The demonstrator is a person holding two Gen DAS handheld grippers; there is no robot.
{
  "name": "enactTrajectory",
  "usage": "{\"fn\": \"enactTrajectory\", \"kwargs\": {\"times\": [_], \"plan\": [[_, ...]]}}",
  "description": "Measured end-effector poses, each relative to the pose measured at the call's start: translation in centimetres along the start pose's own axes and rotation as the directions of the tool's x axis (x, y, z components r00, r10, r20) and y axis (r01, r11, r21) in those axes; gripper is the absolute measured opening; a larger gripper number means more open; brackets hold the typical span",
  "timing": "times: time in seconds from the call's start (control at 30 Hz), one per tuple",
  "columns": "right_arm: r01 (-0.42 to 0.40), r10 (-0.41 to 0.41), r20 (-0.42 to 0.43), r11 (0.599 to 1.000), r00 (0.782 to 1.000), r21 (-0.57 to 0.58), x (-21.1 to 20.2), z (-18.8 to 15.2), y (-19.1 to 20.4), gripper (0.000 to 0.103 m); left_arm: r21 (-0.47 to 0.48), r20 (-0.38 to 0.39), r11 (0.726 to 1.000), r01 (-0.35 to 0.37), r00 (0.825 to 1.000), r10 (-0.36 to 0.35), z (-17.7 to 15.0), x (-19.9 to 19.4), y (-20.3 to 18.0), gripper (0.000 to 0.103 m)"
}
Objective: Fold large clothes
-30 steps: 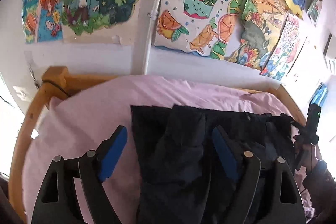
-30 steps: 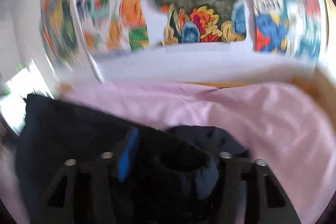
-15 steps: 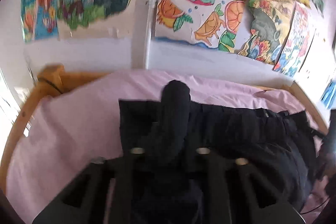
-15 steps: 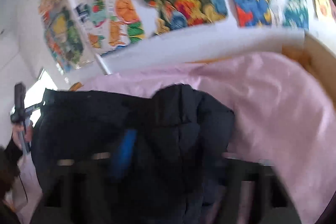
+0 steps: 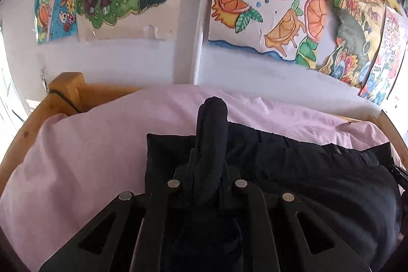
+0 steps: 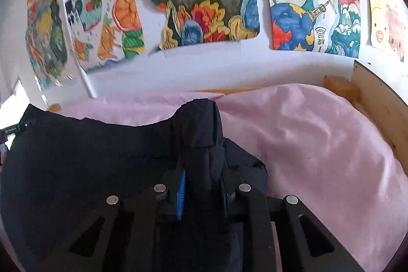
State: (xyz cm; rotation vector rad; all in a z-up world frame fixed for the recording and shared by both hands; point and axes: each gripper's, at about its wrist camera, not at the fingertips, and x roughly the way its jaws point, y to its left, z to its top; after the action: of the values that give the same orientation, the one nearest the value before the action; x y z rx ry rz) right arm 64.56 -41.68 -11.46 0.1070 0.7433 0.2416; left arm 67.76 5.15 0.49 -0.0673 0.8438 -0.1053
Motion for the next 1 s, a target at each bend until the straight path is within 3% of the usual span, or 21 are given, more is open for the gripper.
{"fn": "enactTrajectory", "kwargs": {"times": [0.17,0.3,0.4,0.43,0.47,0.53,0.6,0.67,0.73,0.8,0.9,1.0], "plan": [[0.037,-0.037,-0.021,0.999,0.999,-0.028,2.0,-1.0,-0.7,0.027,-0.069,-0.004,0.997,0.044,0.999,-0.044,-0.8,2.3,1.4,0.016],[0.088,-0.089,-0.018,0.994,0.996,-0.071,2.2,-0.9,0.0,0.028,-0.144,-0.001,0.985,0.095,0.995,-0.096,-0.5,0.8,2.8,0.027],[0.145,-0.142,0.031,0.981,0.989,-0.127,0.3,-0.2,1.3,0.042,-0.181,0.043,0.983,0.021,0.999,-0.014,-0.5,-3.2,2.9,0.069],[0.168,-0.163,0.051,0.977,0.985,-0.134,-0.6,0.0,1.8,0.057,-0.183,0.07,0.983,0.004,0.998,0.009,-0.7,-4.4,2.5,0.087],[0.181,-0.172,0.083,0.976,0.982,-0.123,-2.0,0.1,2.6,0.081,-0.17,0.111,0.985,-0.009,0.993,0.028,-1.3,-6.3,1.9,0.093],[0.217,-0.199,0.152,0.971,0.968,-0.106,-4.6,-0.3,4.1,0.103,-0.115,0.182,0.993,-0.014,0.983,0.035,-2.4,-9.5,0.3,0.093],[0.246,-0.212,0.222,0.96,0.952,-0.136,-6.9,-0.8,6.1,0.103,-0.076,0.268,0.997,-0.011,0.963,0.031,-3.8,-12.9,-2.0,0.095],[0.234,-0.176,0.285,0.954,0.942,-0.185,-9.1,-1.7,8.6,0.103,0.0,0.294,1.0,0.031,0.955,-0.03,-4.6,-14.3,-4.9,0.101],[0.209,-0.13,0.316,0.951,0.94,-0.23,-10.1,-2.5,11.0,0.103,0.079,0.275,0.996,0.046,0.959,-0.066,-4.8,-13.7,-8.0,0.101],[0.189,-0.099,0.33,0.949,0.939,-0.253,-10.0,-3.1,13.3,0.103,0.172,0.198,0.984,0.043,0.977,-0.078,-5.5,-11.3,-12.0,0.101],[0.209,-0.13,0.305,0.948,0.943,-0.239,-8.2,-3.3,15.2,0.103,0.236,0.156,0.971,-0.024,0.988,-0.013,-6.5,-7.7,-15.3,0.101],[0.246,-0.179,0.269,0.939,0.946,-0.242,-5.8,-3.2,15.2,0.103,0.229,0.133,0.972,-0.057,0.991,0.027,-6.3,-5.2,-15.0,0.101]]}}
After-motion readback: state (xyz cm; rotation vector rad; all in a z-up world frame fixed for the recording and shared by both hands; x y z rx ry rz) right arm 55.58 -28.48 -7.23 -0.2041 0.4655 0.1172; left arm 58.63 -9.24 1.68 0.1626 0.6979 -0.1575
